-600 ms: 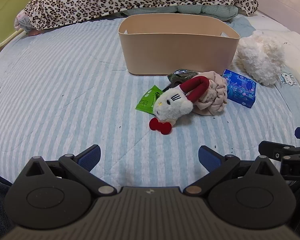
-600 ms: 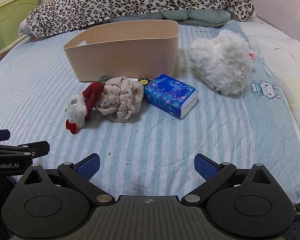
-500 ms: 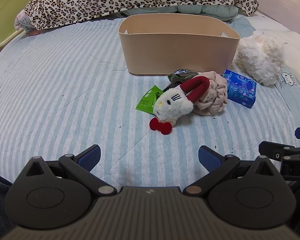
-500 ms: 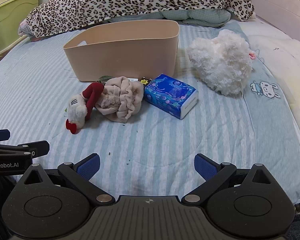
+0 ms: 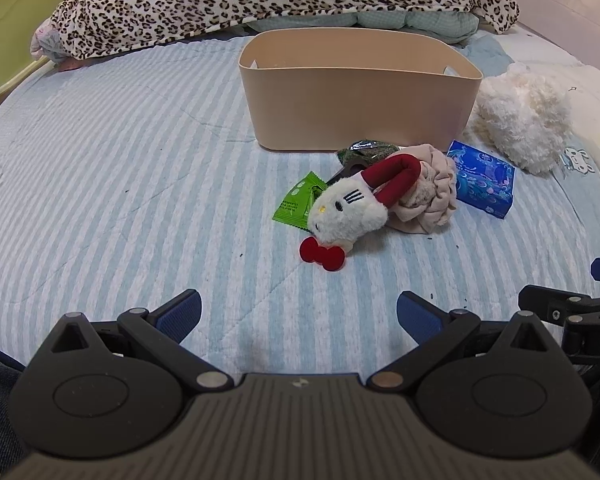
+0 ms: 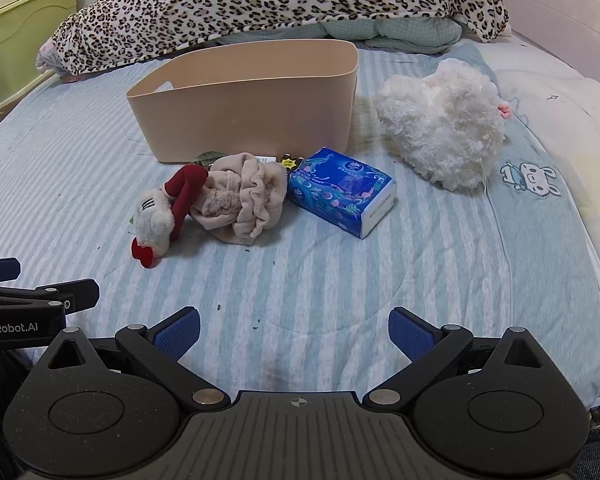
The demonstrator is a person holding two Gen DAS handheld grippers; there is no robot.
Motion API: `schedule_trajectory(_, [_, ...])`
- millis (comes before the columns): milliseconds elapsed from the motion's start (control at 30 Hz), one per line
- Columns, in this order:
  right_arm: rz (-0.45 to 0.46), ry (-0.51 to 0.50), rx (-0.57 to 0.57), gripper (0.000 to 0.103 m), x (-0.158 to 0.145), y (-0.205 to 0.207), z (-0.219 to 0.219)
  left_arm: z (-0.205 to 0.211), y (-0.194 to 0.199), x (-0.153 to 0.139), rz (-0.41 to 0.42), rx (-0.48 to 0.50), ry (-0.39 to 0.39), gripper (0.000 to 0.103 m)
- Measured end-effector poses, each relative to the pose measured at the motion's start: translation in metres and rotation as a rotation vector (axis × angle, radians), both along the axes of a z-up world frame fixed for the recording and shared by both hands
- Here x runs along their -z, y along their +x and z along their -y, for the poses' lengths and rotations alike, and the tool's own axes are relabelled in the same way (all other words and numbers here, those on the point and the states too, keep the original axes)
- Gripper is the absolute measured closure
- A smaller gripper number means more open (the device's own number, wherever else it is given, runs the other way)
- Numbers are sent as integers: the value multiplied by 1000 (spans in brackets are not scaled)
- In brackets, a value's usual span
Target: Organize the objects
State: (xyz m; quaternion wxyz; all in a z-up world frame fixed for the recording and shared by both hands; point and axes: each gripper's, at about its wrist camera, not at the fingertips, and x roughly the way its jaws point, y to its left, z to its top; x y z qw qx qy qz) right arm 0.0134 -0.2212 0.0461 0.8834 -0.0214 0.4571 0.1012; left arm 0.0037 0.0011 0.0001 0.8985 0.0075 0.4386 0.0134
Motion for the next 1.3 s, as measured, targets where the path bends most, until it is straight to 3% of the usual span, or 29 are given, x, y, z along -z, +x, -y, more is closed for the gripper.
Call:
schedule_trajectory(800, [-11, 18, 14, 1, 2, 5, 2, 2, 7, 0, -9, 7, -7, 0])
schedule_trajectory(1300, [6, -3, 8, 1, -16, 39, -2, -13, 52, -26, 20, -10, -1, 0])
